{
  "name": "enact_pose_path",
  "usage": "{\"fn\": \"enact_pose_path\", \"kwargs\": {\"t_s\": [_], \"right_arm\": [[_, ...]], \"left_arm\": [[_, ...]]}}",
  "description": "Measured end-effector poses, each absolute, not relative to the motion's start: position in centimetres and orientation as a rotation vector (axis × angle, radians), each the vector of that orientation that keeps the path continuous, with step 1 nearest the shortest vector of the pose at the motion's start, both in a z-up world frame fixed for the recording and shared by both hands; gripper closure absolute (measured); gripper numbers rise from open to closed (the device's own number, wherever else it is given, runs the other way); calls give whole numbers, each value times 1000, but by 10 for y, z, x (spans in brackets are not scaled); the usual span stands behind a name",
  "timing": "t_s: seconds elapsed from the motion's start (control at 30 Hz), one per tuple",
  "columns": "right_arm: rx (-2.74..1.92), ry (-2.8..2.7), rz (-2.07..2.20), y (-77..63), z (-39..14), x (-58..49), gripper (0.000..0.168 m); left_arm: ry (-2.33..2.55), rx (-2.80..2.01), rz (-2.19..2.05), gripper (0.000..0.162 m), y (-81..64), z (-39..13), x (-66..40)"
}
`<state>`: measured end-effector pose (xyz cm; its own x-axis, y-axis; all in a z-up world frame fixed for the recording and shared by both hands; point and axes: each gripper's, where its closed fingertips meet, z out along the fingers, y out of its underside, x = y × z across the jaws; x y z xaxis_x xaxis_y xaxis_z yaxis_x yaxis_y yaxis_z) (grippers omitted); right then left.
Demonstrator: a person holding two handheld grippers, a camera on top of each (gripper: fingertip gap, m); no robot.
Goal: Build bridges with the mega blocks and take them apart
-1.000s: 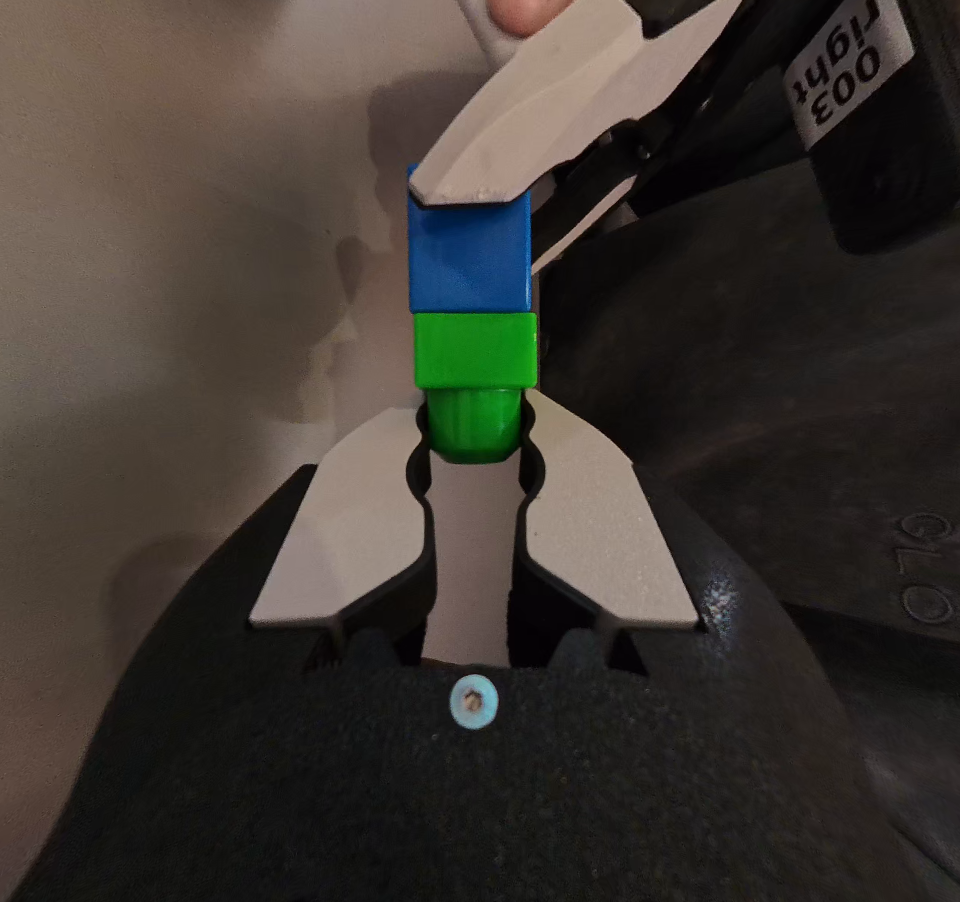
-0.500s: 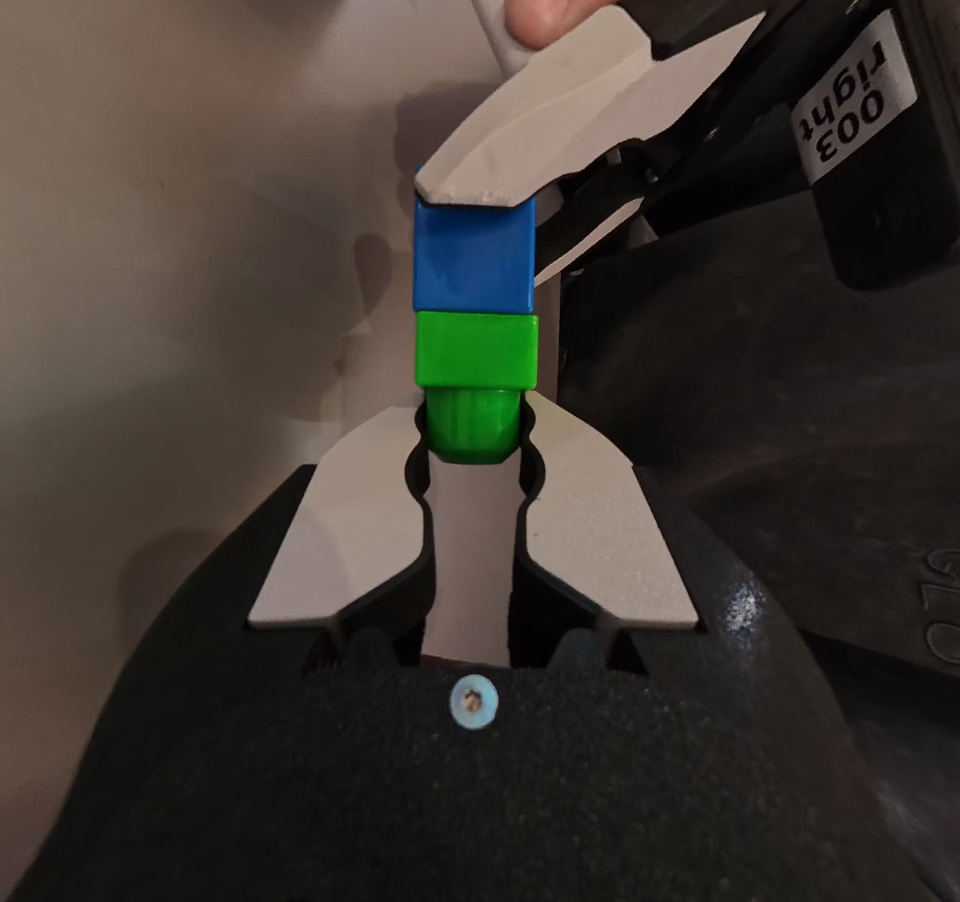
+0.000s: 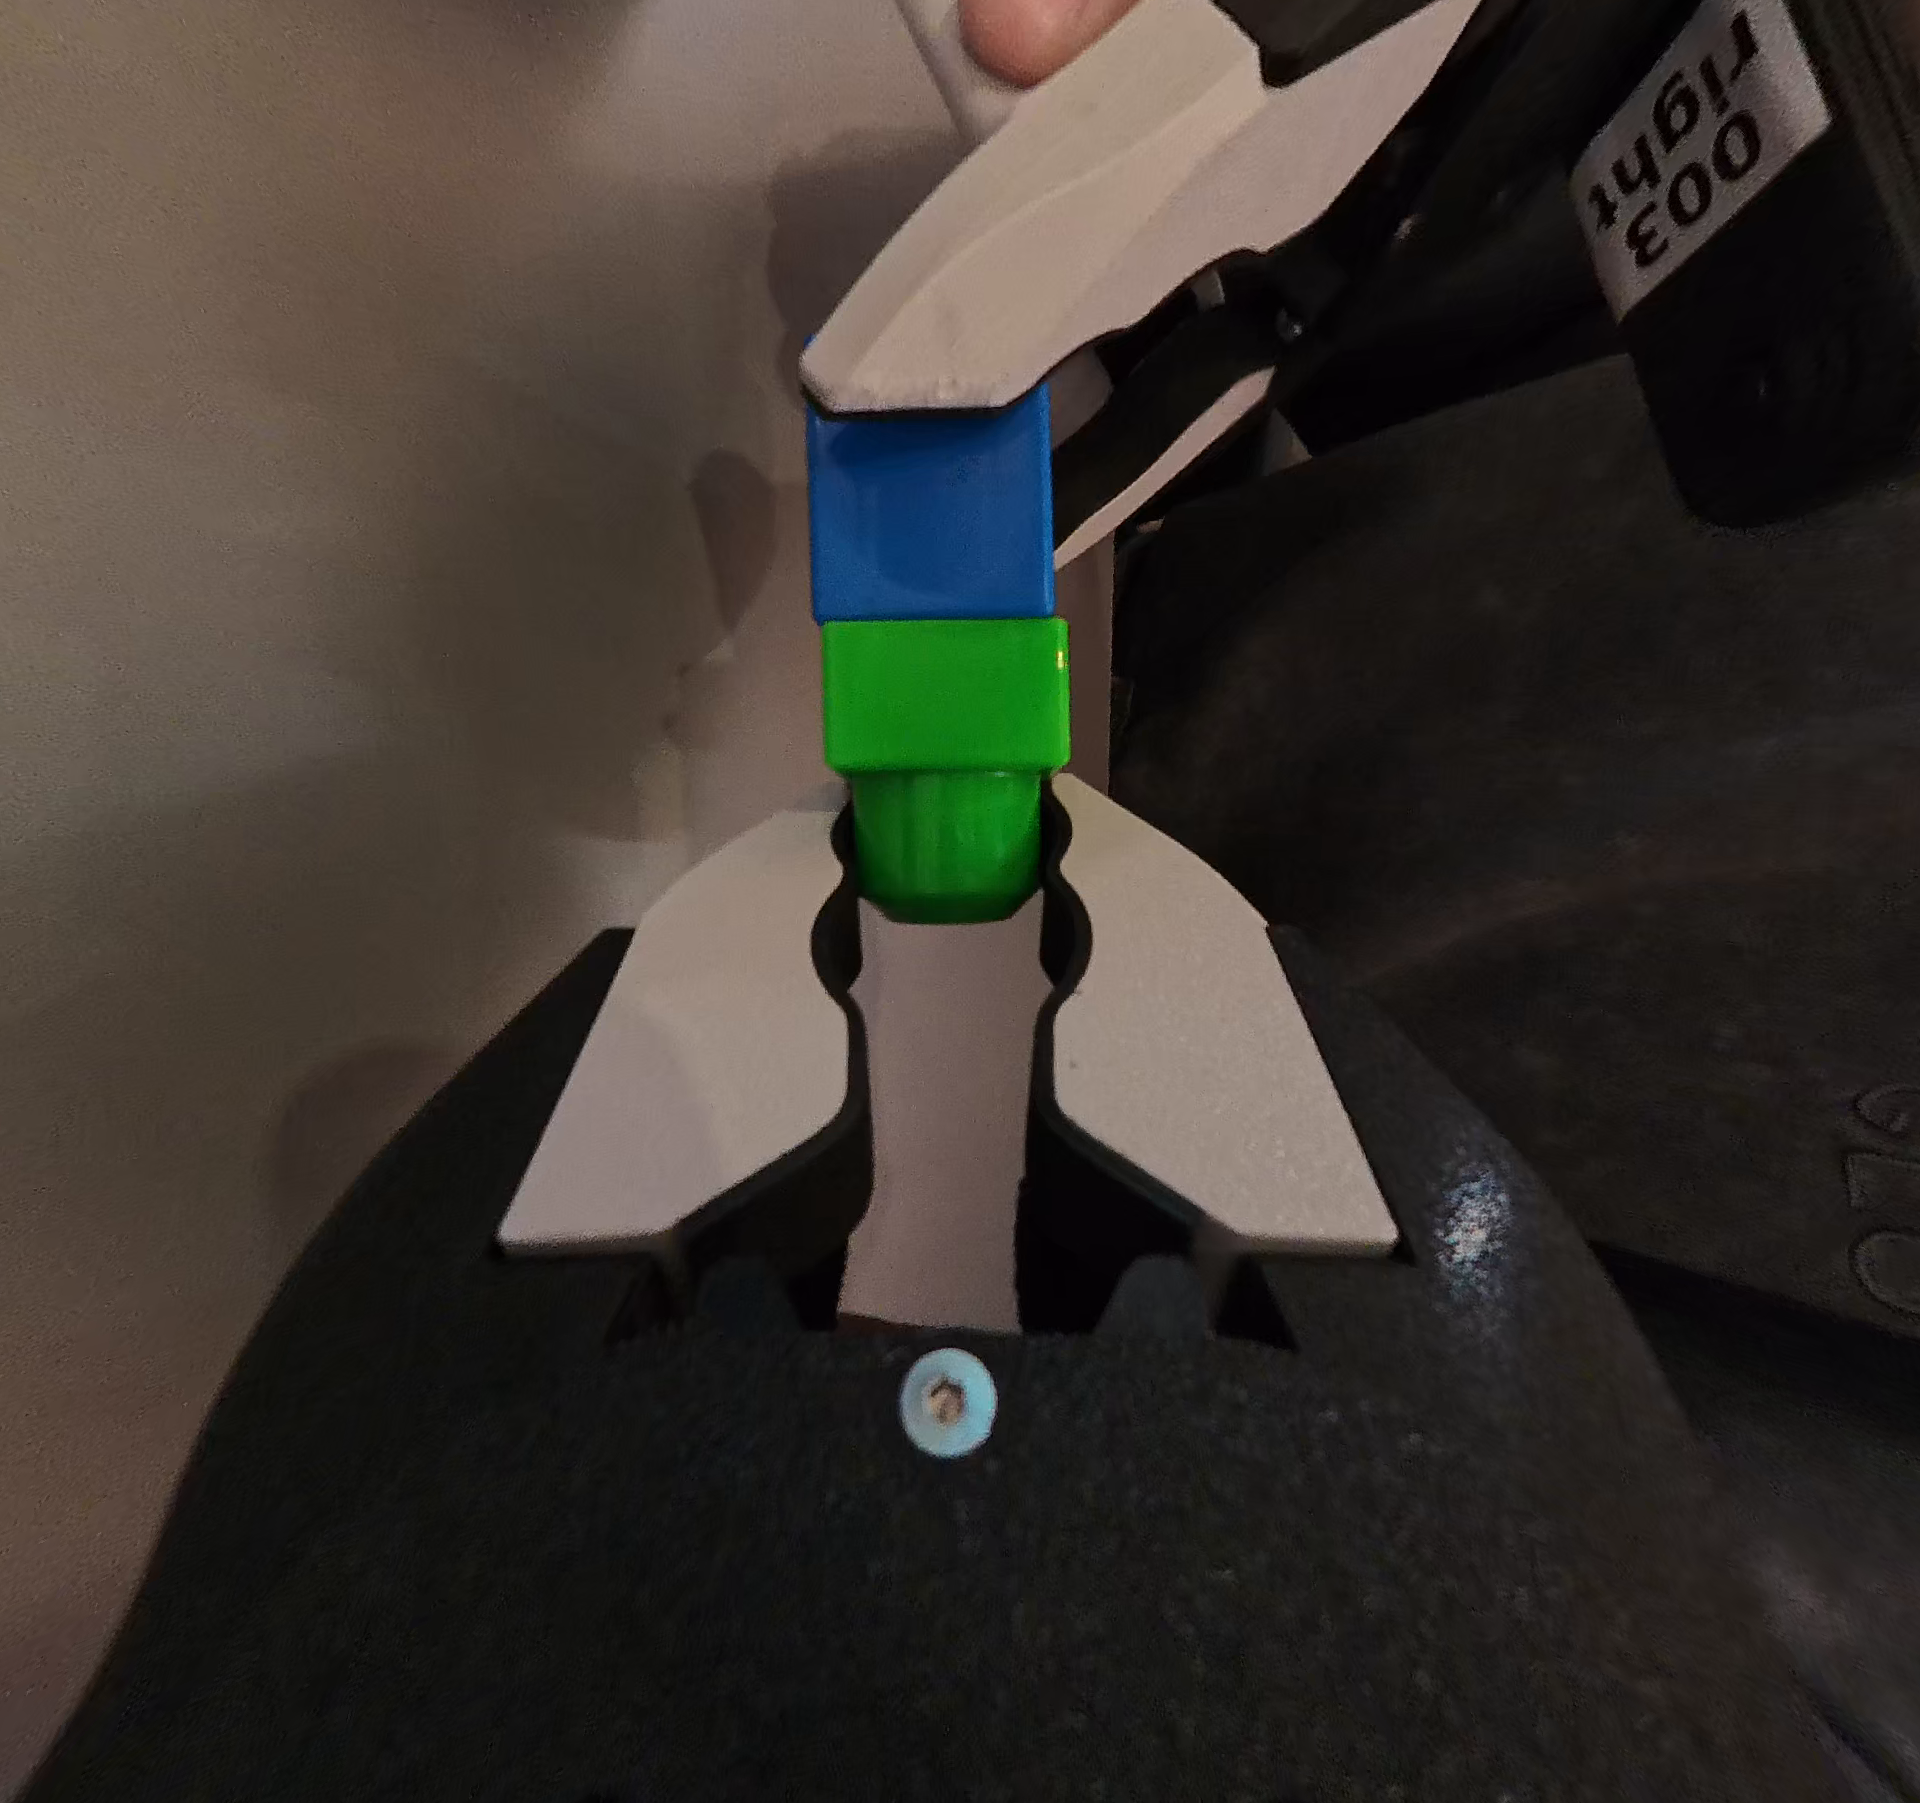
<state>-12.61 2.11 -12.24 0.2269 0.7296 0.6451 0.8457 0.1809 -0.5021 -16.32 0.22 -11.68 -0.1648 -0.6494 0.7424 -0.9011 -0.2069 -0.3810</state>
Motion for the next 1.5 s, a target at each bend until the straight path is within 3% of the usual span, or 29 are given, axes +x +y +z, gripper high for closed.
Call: {"fn": "enact_pose_path", "kwargs": {"t_s": [0.33, 0.6, 0.77, 0.93, 1.07, 1.2, 1.5], "right_arm": [[-1700, -1489, -99, 18, -122, -109, 88], [-2075, -1240, 447, 6, -107, -111, 89], [-1995, -1208, 598, 15, -76, -156, 103], [-2041, -1269, 610, 22, -89, -172, 107], [-2057, -1321, 616, 19, -94, -175, 124], [-2051, -1373, 603, 15, -94, -173, 126], [-1901, -1019, 434, 25, -75, -117, 128]], "left_arm": [[-1854, 1920, 1210, 133, 12, -111, -165], [-2116, 1920, 935, 133, 27, -113, -200], [-2207, 1808, 818, 133, 16, -113, -202], [-2226, 1755, 814, 133, 8, -111, -195], [-2250, 1744, 802, 133, 7, -108, -191], [-2263, 1742, 801, 133, 3, -109, -189], [-1932, 2446, 1200, 119, 32, -76, -194]]}}
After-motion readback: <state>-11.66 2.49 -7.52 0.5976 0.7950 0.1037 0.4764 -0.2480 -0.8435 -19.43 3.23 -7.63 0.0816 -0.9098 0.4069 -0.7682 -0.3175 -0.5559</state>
